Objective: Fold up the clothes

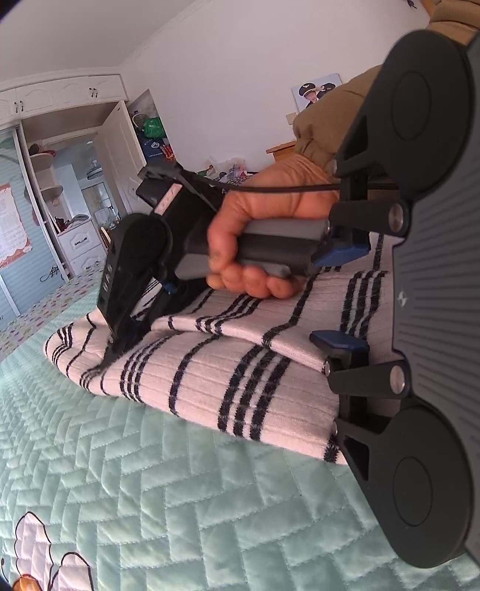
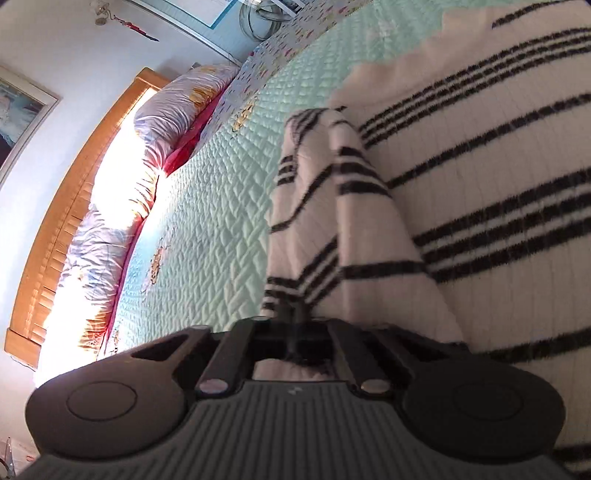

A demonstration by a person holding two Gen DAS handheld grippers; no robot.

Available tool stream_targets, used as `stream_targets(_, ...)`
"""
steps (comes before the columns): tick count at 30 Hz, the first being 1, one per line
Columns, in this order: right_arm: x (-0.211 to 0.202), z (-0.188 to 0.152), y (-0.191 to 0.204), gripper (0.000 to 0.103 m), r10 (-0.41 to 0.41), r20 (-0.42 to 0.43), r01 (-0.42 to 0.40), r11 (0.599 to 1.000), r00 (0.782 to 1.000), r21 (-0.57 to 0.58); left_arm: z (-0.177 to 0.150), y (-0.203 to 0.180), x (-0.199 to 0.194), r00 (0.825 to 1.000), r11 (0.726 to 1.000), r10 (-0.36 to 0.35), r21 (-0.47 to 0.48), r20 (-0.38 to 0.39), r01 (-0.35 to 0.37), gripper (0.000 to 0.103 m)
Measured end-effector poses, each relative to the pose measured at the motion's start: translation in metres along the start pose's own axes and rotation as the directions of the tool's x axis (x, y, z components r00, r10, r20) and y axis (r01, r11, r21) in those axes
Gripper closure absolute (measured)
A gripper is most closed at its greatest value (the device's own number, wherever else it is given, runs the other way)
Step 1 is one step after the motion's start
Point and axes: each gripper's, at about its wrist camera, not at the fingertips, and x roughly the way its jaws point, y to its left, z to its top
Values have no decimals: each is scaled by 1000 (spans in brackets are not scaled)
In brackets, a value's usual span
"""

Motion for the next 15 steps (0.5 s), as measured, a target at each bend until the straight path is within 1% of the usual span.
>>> stream_targets(1, -8, 0, 6, 95, 16, 7, -16, 1000, 1000, -22, 0, 1, -1, 1000, 1000, -1, -5, 1, 1, 62)
stream_targets(3, -25, 1, 21, 91, 48, 19, -46, 995, 999, -84, 0, 2, -2, 1000, 1000, -3, -12, 2, 3, 62)
stream_targets(5, -48, -9, 38, 89, 2, 2, -2, 984, 1000, -177, -1, 2, -3, 1000, 1000, -4, -17, 5, 4, 62)
stream_targets(6, -58, -15, 42, 89, -26, -5, 24, 978, 1000, -207, -1, 2, -3, 1000, 1000, -5, -19, 7, 5, 62)
stream_targets(8, -67, -33, 43, 88, -50, -37, 40, 969, 998, -244, -1, 3, -5, 1000, 999, -10, -32, 13, 11, 62)
stream_targets(9, -59, -40, 37, 90, -63, -88, 40, 970, 994, -238, -1, 4, -6, 1000, 999, -14, -42, 17, 15, 62)
stream_targets(10, -45, -49, 30, 95, -82, -106, 56, 970, 991, -235, -1, 5, -7, 1000, 999, -16, -49, 20, 17, 62)
stream_targets(11, -31, -57, 22, 98, -103, -117, 74, 970, 988, -233, 0, 6, -8, 1000, 999, -8, -53, 27, 10, 66)
stream_targets(13, -22, -55, 14, 99, -39, -112, 19, 985, 993, -173, 2, 11, -14, 999, 998, -7, -68, 49, 10, 65)
stream_targets(15, -24, -54, 15, 99, -33, -117, 14, 988, 993, -153, 4, 14, -17, 998, 996, -13, -84, 56, 18, 65)
